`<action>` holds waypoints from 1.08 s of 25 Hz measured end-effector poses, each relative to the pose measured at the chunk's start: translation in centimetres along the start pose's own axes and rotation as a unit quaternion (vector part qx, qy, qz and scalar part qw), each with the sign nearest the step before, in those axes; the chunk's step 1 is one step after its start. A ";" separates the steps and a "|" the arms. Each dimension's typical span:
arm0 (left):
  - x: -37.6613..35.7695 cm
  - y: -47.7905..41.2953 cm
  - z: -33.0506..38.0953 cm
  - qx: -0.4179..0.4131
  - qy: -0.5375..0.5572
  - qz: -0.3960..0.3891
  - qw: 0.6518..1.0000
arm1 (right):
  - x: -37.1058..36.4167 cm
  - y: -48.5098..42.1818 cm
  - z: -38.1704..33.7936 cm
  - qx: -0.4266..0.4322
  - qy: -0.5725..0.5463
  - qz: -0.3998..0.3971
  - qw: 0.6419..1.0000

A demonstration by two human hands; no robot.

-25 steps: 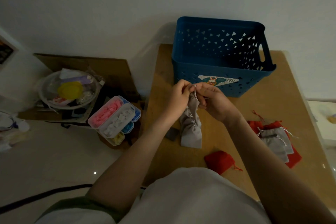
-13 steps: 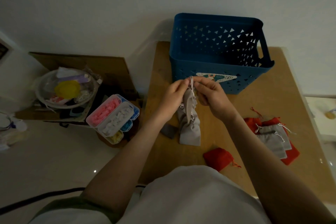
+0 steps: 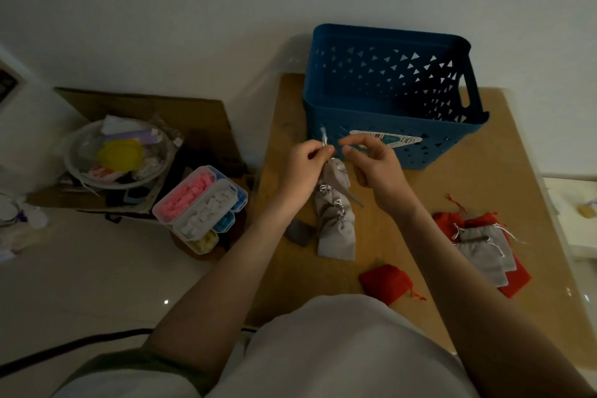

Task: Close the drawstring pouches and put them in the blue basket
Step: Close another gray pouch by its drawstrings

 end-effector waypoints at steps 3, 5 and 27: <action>-0.4 0.2 0.0 0.014 -0.001 0.033 0.999 | -0.5 0.0 -0.3 -0.032 0.077 -0.009 0.996; -0.7 0.4 0.2 0.006 -0.032 0.043 0.999 | -0.8 0.0 -0.5 -0.038 0.105 -0.028 0.993; 1.9 -0.2 1.4 -0.029 0.032 -0.046 0.998 | -0.9 0.1 -1.2 -0.011 0.060 -0.120 0.991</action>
Point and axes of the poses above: each hand's wrist, its own y-axis away from the middle knuckle, its own x-axis out of the back of the hand, z = x × y, the point moved 2 cm from there along -y, towards the middle knuckle
